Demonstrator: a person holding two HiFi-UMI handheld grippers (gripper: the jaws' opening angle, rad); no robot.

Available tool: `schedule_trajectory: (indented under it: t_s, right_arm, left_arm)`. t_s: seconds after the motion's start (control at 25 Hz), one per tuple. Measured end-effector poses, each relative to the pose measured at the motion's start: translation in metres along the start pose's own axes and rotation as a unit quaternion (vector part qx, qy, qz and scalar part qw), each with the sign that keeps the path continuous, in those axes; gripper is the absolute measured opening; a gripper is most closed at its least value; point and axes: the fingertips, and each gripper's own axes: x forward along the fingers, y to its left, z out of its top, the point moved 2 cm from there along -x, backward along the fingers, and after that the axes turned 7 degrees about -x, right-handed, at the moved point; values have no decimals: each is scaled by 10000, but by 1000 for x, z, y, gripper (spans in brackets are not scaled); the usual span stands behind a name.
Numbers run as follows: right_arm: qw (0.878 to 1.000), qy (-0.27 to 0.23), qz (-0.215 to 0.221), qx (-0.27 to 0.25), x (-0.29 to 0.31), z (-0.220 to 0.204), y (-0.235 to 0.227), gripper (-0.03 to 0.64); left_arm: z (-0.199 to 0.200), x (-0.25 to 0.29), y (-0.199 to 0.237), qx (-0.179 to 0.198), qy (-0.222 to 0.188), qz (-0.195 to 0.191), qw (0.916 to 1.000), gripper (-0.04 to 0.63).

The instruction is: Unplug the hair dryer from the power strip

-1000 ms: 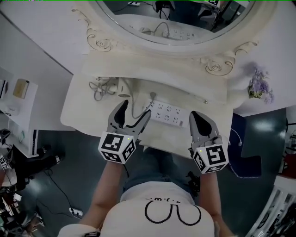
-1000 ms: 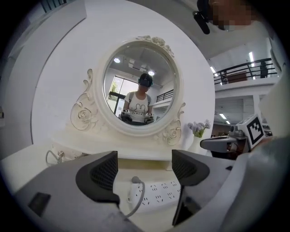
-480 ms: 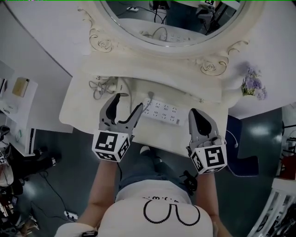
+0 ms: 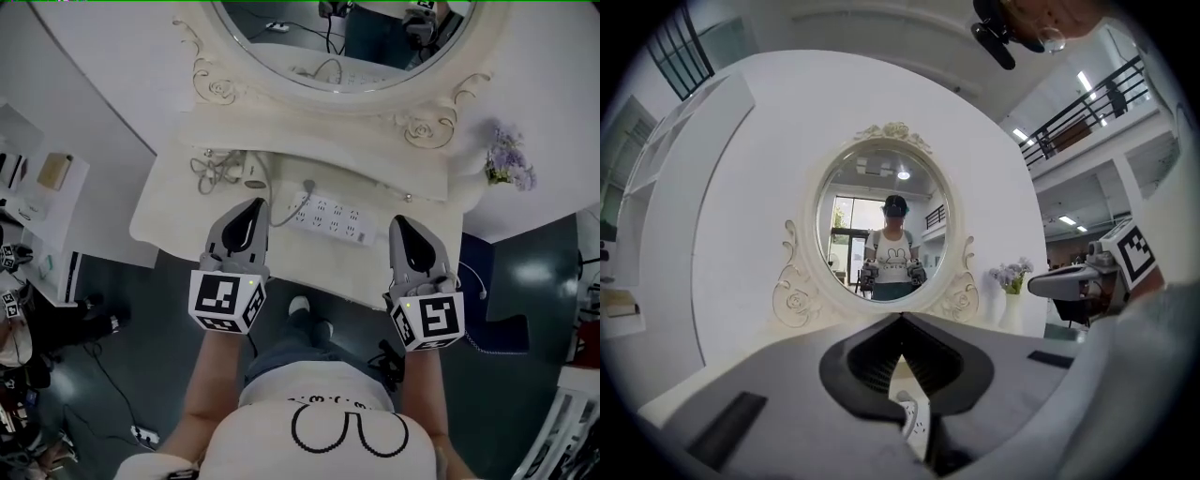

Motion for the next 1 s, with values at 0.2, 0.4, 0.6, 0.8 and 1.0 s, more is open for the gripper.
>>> schedule_trajectory:
  t_s: [0.2,0.4,0.6,0.8,1.0]
  right_arm:
    - [9998,-106,-164,78,-4,13,-12,2]
    - [9988,-343,-305,-186,-13,39,-15,0]
    - [9965,-594,-450,-376,-16,63,-18,0]
    - [9957,-586,-537,-466,-17,65,-19,0]
    - [9950,-638,-594,-493,-18,73,-22,0]
  left_arm:
    - [29,-6,1,294,-348,133,9989,-2]
    - [53,-15,-5,592,-622,123,9962,-2]
    - [71,-16,-9,907,-850,55,9922,-2]
    - [83,-17,-13,921,-962,14,9911,-2]
    - [87,-13,-12,929,-1037,0,9903,-2]
